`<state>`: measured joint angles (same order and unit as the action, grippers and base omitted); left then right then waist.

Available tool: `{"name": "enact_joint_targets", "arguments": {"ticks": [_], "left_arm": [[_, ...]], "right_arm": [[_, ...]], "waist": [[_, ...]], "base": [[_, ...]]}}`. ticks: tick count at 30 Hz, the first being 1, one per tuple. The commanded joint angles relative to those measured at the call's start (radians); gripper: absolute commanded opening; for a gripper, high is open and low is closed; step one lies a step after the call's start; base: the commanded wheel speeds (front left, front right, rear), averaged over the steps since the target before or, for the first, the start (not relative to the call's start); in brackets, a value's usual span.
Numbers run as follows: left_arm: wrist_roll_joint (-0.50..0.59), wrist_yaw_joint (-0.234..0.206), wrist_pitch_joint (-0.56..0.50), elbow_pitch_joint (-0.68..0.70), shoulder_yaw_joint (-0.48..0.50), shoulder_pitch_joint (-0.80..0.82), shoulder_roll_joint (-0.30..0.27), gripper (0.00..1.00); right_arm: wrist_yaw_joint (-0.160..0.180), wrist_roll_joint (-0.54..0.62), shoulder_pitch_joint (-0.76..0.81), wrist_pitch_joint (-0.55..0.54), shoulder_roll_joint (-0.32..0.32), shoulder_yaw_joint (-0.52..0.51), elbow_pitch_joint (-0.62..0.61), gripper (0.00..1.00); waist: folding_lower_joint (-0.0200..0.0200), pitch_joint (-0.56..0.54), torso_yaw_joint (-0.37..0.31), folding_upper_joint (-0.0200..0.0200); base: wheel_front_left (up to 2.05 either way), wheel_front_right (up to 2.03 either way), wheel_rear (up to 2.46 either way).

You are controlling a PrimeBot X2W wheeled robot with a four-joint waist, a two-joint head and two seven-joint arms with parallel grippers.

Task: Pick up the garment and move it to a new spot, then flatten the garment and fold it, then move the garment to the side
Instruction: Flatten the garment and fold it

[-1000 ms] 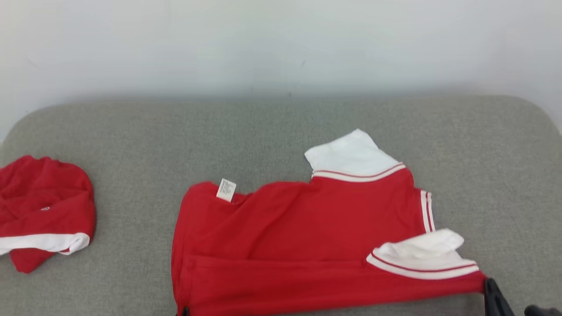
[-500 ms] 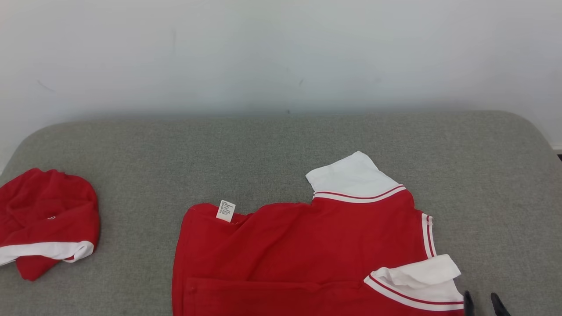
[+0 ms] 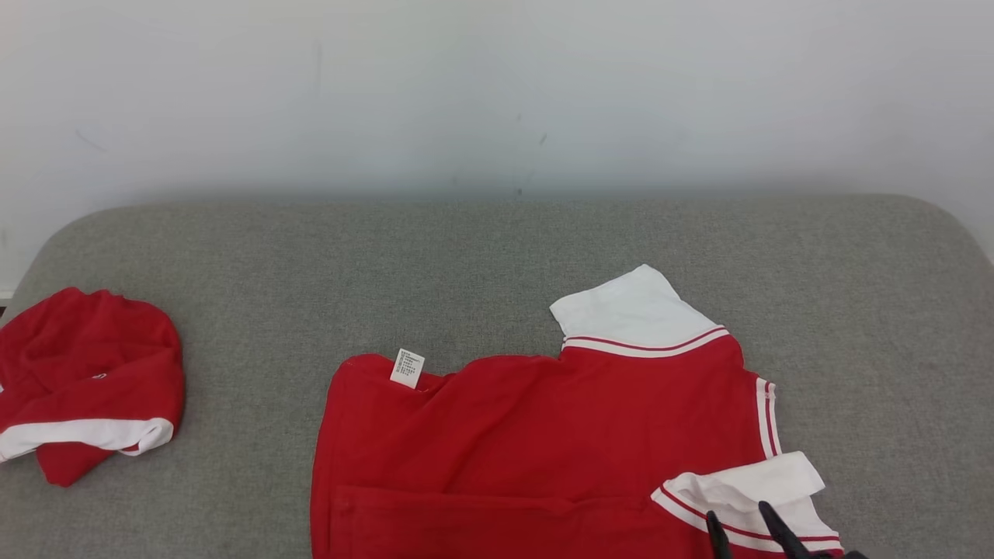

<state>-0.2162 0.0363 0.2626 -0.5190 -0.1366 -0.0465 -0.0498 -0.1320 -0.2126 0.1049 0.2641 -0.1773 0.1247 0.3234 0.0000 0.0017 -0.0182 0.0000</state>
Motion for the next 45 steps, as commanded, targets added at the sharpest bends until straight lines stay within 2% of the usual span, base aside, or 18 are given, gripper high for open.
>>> {"name": "enact_joint_targets", "arguments": {"ticks": [1,4,10,16,18,20,22,26,27,28,29,31,42,45], "left_arm": [[-0.002,0.004,0.003,0.004,-0.002,-0.007,-0.001,1.0],[-0.006,0.0,0.003,0.008,-0.005,-0.011,-0.001,1.0],[-0.008,0.004,0.003,0.018,-0.012,-0.01,-0.001,1.0],[-0.007,0.005,0.003,0.02,-0.015,-0.008,-0.002,1.0],[-0.007,0.005,0.003,0.02,-0.016,-0.007,-0.001,1.0],[-0.007,0.004,0.003,0.02,-0.016,-0.006,-0.001,1.0],[-0.007,0.003,0.003,0.019,-0.015,-0.006,-0.001,1.0],[-0.006,0.002,0.003,0.017,-0.014,-0.004,-0.001,1.0],[-0.007,0.002,0.003,0.017,-0.014,-0.003,-0.001,1.0],[-0.007,0.002,0.003,0.016,-0.014,-0.003,-0.001,1.0],[-0.007,0.002,0.003,0.016,-0.014,-0.003,-0.001,1.0],[-0.008,0.002,0.003,0.013,-0.015,-0.001,-0.001,1.0],[0.002,0.0,0.003,0.024,-0.015,0.015,-0.002,1.0],[0.008,0.0,0.003,0.027,-0.019,0.025,-0.001,1.0]], "right_arm": [[0.003,-0.004,0.002,0.0,-0.008,0.016,0.003,0.99],[0.003,-0.01,-0.014,0.0,-0.007,0.036,0.015,0.92],[0.003,-0.02,-0.053,0.0,-0.005,0.063,0.055,0.93],[0.003,-0.024,-0.089,0.0,0.003,0.065,0.092,0.84],[0.003,-0.027,-0.096,0.0,0.006,0.065,0.105,0.76],[0.003,-0.033,-0.104,0.0,0.009,0.062,0.118,0.55],[0.003,-0.035,-0.107,0.0,0.012,0.061,0.13,0.44],[0.003,-0.042,-0.115,0.0,0.012,0.057,0.145,0.42],[0.003,-0.043,-0.118,0.0,0.012,0.055,0.147,0.38],[0.003,-0.044,-0.121,0.0,0.012,0.054,0.15,0.29],[0.003,-0.045,-0.122,0.0,0.012,0.053,0.154,0.13],[0.003,-0.044,-0.124,0.0,0.012,0.05,0.159,0.0],[0.003,-0.029,-0.17,0.0,0.019,0.024,0.142,0.0],[0.003,-0.016,-0.213,0.0,0.014,0.044,0.155,0.0]], "waist": [[0.0,0.0,0.001,0.0],[0.0,0.003,0.0,0.0],[0.0,0.012,0.0,0.0],[0.0,0.019,0.009,0.0],[0.0,0.021,0.012,0.0],[0.0,0.023,0.014,0.0],[0.0,0.024,0.015,0.0],[0.0,0.026,0.016,0.0],[0.0,0.026,0.015,0.0],[0.0,0.027,0.015,0.0],[0.0,0.027,0.014,0.0],[0.0,0.028,0.014,0.0],[0.0,0.046,0.016,0.0],[0.0,0.057,0.018,0.0]], "base": [[0.0,0.0,0.0],[0.0,0.0,0.0],[0.0,0.0,0.0],[0.0,0.0,0.0],[0.0,0.0,0.0],[0.0,0.0,0.0],[0.0,0.0,0.0],[0.0,0.0,0.0],[0.0,0.0,0.0],[0.0,0.0,0.0],[0.0,0.0,0.0],[0.0,0.0,0.0],[0.0,0.0,0.0],[0.0,0.0,0.0]]}}
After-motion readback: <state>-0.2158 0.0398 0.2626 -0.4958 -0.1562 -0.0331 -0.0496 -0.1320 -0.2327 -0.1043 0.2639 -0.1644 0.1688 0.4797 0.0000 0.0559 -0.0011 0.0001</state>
